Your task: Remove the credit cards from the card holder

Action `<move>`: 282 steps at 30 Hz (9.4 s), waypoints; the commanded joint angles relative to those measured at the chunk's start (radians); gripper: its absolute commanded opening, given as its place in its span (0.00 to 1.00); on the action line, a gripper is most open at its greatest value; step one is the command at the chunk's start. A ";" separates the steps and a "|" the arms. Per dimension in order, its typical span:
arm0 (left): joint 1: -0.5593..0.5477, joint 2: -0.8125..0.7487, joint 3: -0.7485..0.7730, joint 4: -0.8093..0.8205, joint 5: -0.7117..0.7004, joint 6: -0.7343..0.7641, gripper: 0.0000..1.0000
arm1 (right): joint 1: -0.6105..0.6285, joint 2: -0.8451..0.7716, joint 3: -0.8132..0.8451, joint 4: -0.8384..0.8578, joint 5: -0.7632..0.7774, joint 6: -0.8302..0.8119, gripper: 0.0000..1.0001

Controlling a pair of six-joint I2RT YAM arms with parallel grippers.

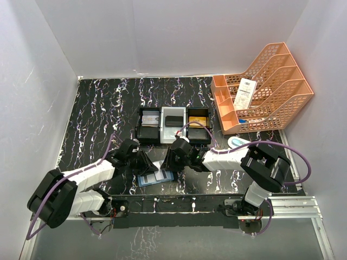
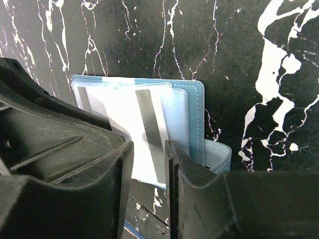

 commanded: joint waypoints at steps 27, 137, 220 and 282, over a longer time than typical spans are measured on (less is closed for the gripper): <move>-0.002 -0.174 -0.095 -0.032 0.030 -0.065 0.00 | -0.002 0.020 -0.040 -0.082 0.023 -0.014 0.30; 0.141 -0.402 0.241 0.028 0.594 0.346 0.00 | -0.260 -0.358 -0.111 0.675 -0.721 -0.051 0.19; 0.356 -0.420 0.383 -0.528 -0.595 0.664 0.99 | 0.015 0.013 0.502 0.006 0.358 -1.268 0.00; 0.356 -0.488 0.391 -0.569 -0.692 0.645 0.99 | -0.088 0.684 1.070 -0.165 0.527 -1.671 0.19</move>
